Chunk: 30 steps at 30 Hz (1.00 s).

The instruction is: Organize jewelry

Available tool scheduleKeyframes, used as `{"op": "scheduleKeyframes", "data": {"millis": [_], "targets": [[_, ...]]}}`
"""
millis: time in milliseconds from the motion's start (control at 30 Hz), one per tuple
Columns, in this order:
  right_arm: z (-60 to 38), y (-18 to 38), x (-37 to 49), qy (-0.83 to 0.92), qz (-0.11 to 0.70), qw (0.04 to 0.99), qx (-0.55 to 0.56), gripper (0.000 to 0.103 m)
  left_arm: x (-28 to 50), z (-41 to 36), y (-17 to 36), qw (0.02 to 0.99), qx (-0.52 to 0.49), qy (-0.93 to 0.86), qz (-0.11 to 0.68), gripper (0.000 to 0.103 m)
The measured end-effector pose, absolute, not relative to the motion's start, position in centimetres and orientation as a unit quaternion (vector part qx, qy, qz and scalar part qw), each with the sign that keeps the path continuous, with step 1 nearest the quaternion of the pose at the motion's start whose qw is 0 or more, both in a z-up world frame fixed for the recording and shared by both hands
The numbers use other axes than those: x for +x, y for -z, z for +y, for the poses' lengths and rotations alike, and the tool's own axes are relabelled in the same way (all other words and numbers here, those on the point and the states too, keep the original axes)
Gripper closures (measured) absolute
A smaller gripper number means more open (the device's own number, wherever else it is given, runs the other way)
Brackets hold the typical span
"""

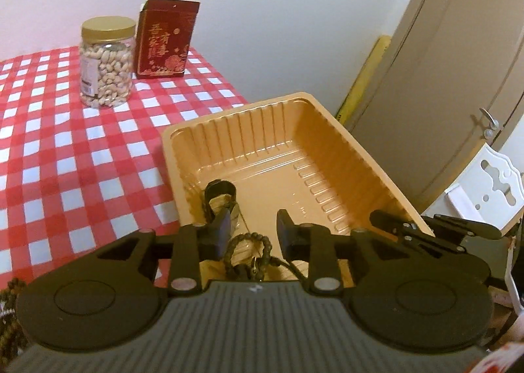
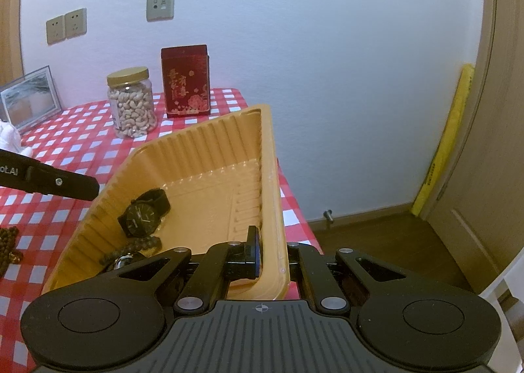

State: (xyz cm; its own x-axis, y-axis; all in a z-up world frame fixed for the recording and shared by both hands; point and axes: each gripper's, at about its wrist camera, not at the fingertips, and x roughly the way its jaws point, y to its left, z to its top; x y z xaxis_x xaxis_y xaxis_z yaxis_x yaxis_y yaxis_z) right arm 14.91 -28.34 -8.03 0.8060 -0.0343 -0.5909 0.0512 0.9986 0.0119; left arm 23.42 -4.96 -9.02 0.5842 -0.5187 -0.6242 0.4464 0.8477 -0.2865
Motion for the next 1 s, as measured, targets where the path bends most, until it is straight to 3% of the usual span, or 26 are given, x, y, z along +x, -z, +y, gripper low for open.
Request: {"op": "scheduleKeyframes", "data": {"millis": [1000], "targets": [[-27.9,7.7,14.7,-0.021,0.298,0.954,-0.007,0.099,13.5,13.7,11.3,0.908,-0.091,0.006,0.409,0.077]]}}
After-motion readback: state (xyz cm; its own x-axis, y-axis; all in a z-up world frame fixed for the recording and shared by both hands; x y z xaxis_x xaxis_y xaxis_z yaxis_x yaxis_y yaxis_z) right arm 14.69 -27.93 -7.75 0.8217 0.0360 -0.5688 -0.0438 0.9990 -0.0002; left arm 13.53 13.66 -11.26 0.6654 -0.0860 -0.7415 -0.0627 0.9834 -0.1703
